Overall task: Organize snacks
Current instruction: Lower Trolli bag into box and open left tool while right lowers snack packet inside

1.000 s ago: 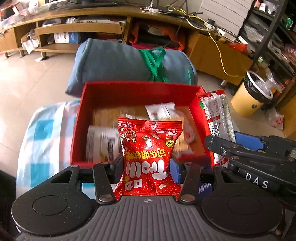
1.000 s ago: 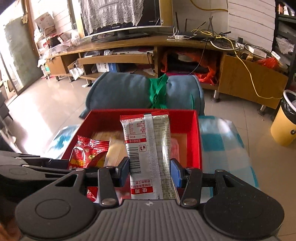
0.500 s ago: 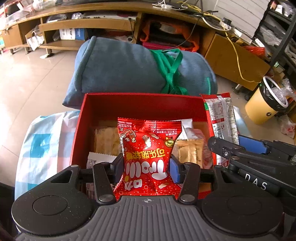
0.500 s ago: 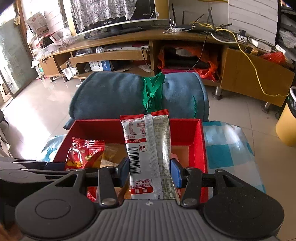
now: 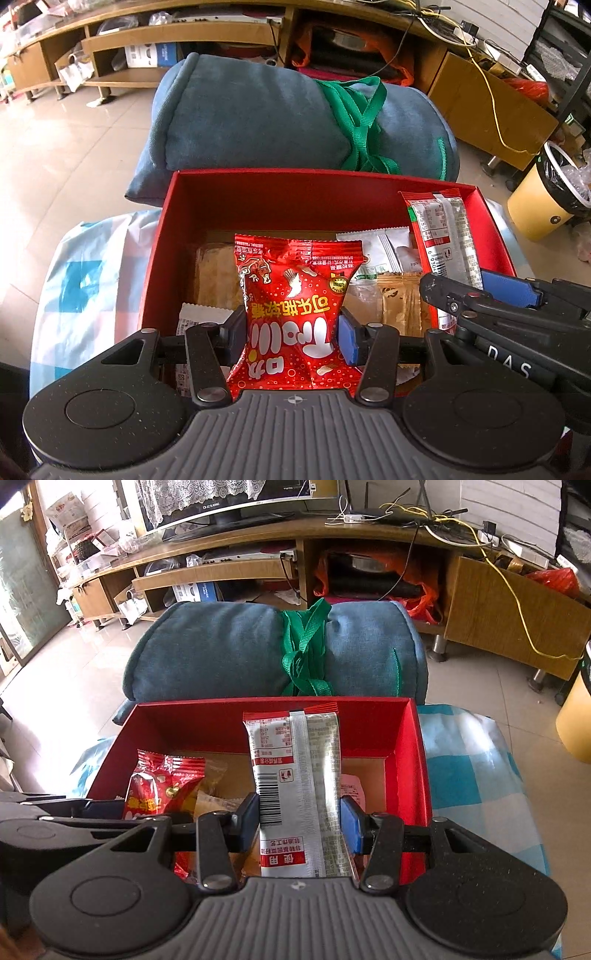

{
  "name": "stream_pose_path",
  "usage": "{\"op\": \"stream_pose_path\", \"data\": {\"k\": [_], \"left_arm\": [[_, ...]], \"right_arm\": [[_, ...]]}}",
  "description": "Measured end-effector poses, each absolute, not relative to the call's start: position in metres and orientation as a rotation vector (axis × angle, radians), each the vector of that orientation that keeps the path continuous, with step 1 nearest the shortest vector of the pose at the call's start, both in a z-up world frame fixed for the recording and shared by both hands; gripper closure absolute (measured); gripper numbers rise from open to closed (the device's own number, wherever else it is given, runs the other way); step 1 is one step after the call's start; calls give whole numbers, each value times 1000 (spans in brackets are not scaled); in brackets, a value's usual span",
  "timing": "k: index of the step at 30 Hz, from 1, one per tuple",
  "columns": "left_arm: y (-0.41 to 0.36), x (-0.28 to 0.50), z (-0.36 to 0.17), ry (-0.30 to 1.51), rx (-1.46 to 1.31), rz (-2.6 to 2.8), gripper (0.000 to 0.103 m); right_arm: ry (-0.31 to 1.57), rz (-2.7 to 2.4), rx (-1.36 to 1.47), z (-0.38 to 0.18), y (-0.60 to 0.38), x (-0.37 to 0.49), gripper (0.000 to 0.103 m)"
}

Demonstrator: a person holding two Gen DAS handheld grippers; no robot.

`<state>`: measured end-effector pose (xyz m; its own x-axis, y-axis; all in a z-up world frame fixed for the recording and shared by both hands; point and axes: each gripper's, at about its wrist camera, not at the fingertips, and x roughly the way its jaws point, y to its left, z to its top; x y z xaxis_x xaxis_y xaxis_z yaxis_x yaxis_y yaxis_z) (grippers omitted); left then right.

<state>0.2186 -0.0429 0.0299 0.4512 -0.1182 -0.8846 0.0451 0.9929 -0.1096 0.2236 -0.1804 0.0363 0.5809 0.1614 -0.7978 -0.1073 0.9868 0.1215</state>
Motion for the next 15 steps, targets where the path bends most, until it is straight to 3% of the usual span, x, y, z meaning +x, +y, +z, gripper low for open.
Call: {"op": "stream_pose_path", "data": {"k": [15], "left_arm": [[-48, 219, 25, 1084, -30, -88, 44]], "right_arm": [[967, 144, 81, 26, -183, 226, 60]]}}
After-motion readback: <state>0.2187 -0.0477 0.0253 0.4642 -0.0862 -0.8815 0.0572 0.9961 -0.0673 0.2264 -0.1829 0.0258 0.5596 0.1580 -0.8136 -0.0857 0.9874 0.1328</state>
